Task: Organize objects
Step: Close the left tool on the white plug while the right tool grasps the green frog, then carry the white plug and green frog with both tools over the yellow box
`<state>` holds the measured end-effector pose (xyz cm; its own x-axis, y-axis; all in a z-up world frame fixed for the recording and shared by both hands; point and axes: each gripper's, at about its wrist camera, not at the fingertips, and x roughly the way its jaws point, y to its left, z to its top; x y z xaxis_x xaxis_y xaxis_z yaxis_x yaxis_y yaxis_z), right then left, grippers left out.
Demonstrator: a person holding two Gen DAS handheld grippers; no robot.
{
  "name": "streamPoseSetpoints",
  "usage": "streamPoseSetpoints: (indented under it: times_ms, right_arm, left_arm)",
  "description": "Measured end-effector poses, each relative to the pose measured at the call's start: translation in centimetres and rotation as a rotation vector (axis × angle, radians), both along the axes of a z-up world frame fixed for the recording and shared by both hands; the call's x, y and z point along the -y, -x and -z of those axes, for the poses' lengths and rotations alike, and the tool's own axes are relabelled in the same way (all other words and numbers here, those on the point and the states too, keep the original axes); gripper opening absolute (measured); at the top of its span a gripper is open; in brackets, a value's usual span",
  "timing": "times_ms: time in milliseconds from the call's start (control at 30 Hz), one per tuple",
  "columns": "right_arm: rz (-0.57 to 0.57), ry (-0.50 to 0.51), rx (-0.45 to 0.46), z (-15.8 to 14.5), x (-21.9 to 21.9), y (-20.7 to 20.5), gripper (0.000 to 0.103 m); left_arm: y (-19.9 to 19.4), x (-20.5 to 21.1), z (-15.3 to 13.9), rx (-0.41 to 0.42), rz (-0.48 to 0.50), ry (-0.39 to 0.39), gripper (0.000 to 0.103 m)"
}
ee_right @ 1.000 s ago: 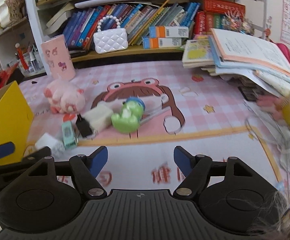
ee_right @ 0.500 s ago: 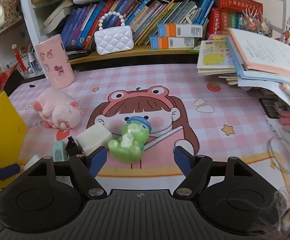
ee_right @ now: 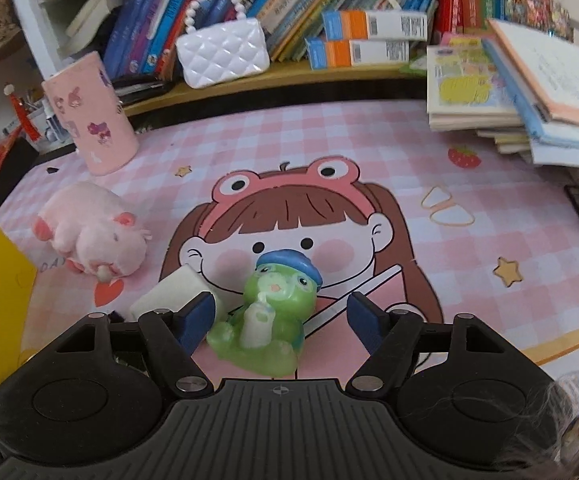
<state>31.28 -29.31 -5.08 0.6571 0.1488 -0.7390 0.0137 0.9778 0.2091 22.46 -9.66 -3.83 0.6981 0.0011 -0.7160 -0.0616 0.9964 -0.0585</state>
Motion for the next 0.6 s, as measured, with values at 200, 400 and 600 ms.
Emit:
streamPoseSetpoints:
  times_ms: [200,400,600]
  right_arm:
    - [-0.025,-0.059,-0.016,0.0,0.3,0.0,0.035]
    - [0.013,-0.073,0.030,-1.8,1.1,3.1,0.034]
    - [0.034,-0.090,0.022,-3.1,0.8,7.7,0.034]
  left_arm:
    - [2.0,-0.1,-0.9,0.013,0.017,0.033,0.064]
    - [4.0,-0.5,-1.4,0.021,0.041,0.061,0.064]
    - [6.5,-1.1,-2.1,0.046,0.066,0.088,0.064]
